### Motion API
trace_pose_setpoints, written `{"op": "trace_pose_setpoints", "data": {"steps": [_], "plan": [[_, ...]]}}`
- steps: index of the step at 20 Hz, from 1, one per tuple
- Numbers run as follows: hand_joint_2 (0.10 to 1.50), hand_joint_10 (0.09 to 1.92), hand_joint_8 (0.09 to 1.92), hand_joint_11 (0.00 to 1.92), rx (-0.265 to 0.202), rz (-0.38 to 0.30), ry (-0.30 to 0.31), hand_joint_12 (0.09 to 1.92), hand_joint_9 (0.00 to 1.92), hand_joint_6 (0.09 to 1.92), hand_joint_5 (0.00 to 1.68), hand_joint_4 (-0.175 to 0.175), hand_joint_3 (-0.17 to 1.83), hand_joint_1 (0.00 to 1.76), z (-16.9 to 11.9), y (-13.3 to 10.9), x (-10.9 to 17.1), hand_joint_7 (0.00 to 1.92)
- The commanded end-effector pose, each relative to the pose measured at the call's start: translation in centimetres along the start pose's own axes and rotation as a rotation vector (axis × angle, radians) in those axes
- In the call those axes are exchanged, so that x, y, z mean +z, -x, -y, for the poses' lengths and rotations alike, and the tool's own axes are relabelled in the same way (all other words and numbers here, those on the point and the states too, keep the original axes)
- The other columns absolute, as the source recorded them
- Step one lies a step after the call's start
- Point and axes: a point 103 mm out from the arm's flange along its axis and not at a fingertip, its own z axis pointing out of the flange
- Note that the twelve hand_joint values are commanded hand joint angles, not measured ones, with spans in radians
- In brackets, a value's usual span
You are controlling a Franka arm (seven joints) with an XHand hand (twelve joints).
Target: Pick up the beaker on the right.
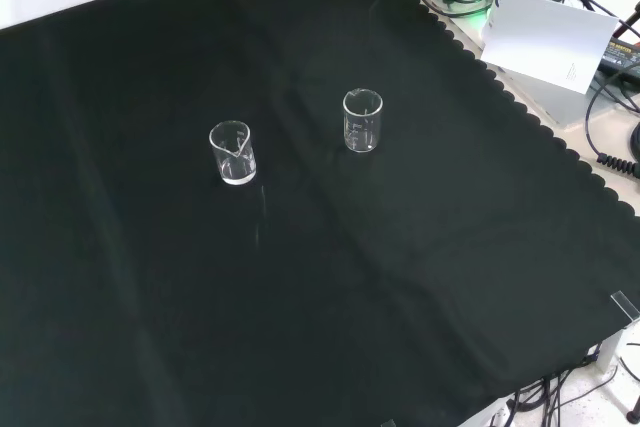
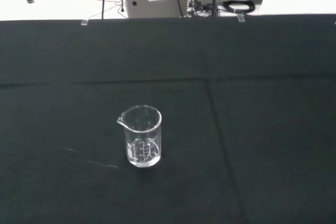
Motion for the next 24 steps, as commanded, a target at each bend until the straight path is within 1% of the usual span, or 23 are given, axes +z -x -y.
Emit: {"op": "trace_pose_setpoints", "data": {"steps": [1, 6, 11, 14, 16, 20, 24], "plan": [[1.31, 0.69, 0.53, 0.13, 0.042, -0.039, -0.025, 1.38, 0.31, 0.09, 0.33, -0.027, 0.03, 0.15, -2.6, 2.7, 3.9, 0.12], [1.30, 0.69, 0.55, 0.15, 0.040, -0.065, -0.035, 1.38, 0.34, 0.09, 0.35, -0.033, 0.03, 0.19, -6.6, 4.2, 7.2, 0.13], [1.29, 0.69, 0.57, 0.16, 0.026, -0.094, -0.035, 1.38, 0.35, 0.09, 0.36, -0.037, 0.02, 0.21, -10.4, 4.5, 10.5, 0.14], [1.29, 0.68, 0.57, 0.17, 0.019, -0.104, -0.058, 1.38, 0.36, 0.09, 0.37, -0.039, 0.02, 0.22, -12.1, 4.0, 12.3, 0.14], [1.29, 0.68, 0.58, 0.17, 0.004, -0.112, -0.070, 1.38, 0.36, 0.09, 0.37, -0.042, 0.02, 0.23, -13.0, 3.5, 13.6, 0.14], [1.29, 0.68, 0.59, 0.17, -0.033, -0.116, -0.099, 1.37, 0.37, 0.09, 0.38, -0.044, 0.02, 0.23, -14.2, 2.1, 16.2, 0.15], [1.28, 0.68, 0.59, 0.17, -0.049, -0.122, -0.119, 1.37, 0.37, 0.09, 0.38, -0.046, 0.02, 0.25, -15.1, 1.1, 18.1, 0.15]]}}
